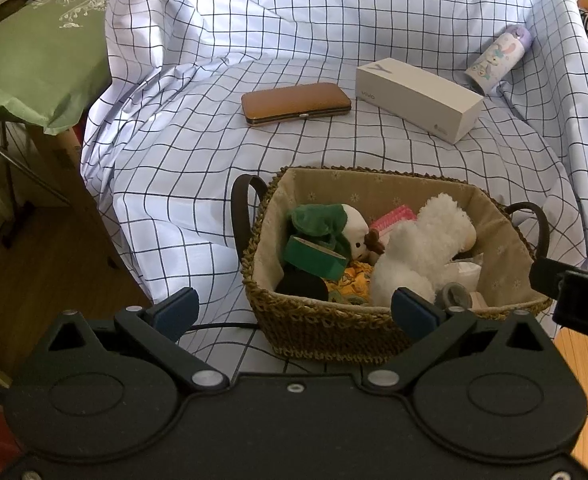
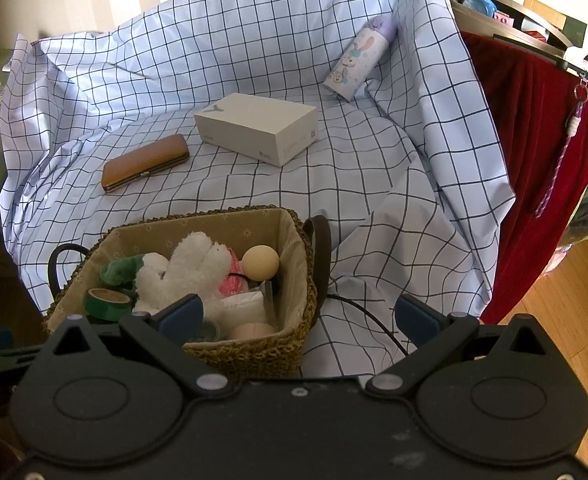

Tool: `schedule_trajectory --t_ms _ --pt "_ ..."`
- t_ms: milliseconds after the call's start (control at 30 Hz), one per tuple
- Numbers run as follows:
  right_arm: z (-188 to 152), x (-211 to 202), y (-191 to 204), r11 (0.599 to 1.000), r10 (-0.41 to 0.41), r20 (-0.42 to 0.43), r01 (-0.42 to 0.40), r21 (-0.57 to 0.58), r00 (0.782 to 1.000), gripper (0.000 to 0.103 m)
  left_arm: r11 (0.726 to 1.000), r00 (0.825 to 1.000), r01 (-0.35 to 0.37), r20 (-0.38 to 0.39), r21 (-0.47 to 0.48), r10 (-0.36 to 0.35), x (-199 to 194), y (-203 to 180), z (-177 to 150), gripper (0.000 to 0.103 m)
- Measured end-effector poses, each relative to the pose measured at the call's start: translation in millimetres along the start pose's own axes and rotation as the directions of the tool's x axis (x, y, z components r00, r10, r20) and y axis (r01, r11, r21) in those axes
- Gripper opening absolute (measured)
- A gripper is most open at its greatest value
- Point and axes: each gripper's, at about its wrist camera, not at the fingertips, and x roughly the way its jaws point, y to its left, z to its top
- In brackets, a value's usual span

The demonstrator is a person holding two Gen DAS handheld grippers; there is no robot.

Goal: Organize soft objects

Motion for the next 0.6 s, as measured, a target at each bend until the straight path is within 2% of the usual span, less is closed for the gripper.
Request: schedule_trajectory --t_ms 600 --pt "-0.5 0.6 -0.7 1.0 0.003 -0.006 -0.003 0.004 1.0 0.103 1.0 1.0 0.003 -0.005 0.0 -0.003 1.2 -0.7 -1.6 0.099"
